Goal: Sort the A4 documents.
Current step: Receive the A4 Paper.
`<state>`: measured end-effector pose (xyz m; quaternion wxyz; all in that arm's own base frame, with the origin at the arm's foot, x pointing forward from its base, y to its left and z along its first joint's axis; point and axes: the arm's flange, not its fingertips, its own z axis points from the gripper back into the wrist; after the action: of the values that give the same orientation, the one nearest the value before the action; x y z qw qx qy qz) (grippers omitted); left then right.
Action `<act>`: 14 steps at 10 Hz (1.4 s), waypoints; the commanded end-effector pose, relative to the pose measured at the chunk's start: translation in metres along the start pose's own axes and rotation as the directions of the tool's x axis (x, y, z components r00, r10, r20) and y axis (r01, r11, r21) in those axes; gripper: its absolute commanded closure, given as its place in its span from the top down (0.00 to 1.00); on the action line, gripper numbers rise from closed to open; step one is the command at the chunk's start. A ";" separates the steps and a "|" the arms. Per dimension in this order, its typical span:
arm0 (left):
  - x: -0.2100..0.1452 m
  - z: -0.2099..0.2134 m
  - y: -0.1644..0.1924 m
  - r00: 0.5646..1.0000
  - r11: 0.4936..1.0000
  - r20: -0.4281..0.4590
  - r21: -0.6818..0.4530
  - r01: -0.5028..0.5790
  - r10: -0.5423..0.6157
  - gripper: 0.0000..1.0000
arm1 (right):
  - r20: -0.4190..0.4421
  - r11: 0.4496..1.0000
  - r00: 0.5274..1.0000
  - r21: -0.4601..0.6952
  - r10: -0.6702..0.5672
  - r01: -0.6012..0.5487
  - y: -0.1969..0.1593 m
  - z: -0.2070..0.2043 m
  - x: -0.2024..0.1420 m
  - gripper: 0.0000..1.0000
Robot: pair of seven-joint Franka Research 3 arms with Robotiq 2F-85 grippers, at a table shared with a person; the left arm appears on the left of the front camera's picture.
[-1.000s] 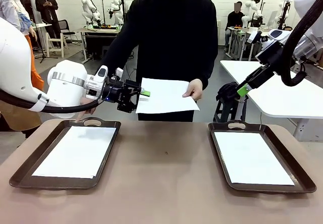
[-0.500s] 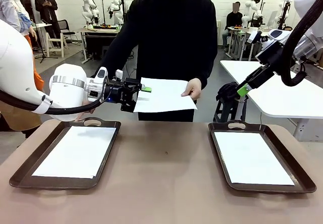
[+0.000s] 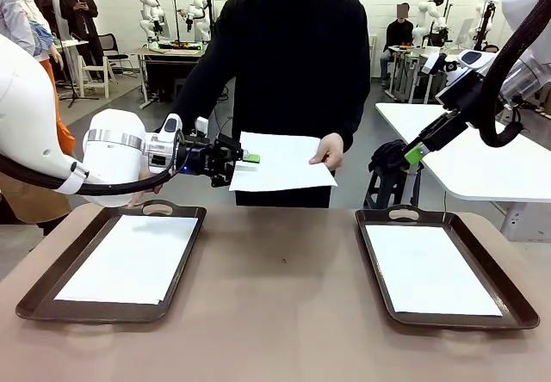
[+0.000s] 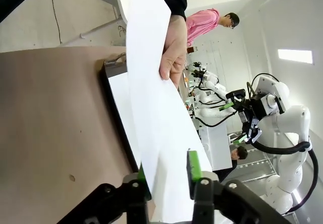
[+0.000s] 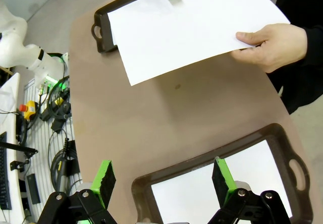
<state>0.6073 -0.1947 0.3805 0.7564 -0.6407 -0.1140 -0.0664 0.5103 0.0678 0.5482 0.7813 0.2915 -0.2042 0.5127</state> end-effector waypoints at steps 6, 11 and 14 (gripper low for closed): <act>-0.002 0.004 0.001 0.999 0.999 0.033 -0.043 0.030 -0.028 0.00 | -0.001 1.000 1.000 0.001 -0.001 0.001 -0.001 -0.001 0.000 1.00; 0.001 0.001 -0.001 1.000 1.000 0.015 -0.015 0.017 -0.016 0.00 | -0.001 1.000 1.000 0.001 -0.001 0.001 -0.001 -0.001 0.000 1.00; 0.001 0.001 -0.001 1.000 1.000 0.015 -0.015 0.017 -0.016 0.00 | -0.001 1.000 1.000 0.001 -0.001 0.001 -0.001 -0.001 0.000 1.00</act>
<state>0.6084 -0.1937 0.3819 0.7485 -0.6478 -0.1252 -0.0666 0.5103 0.0678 0.5482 0.7813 0.2915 -0.2042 0.5127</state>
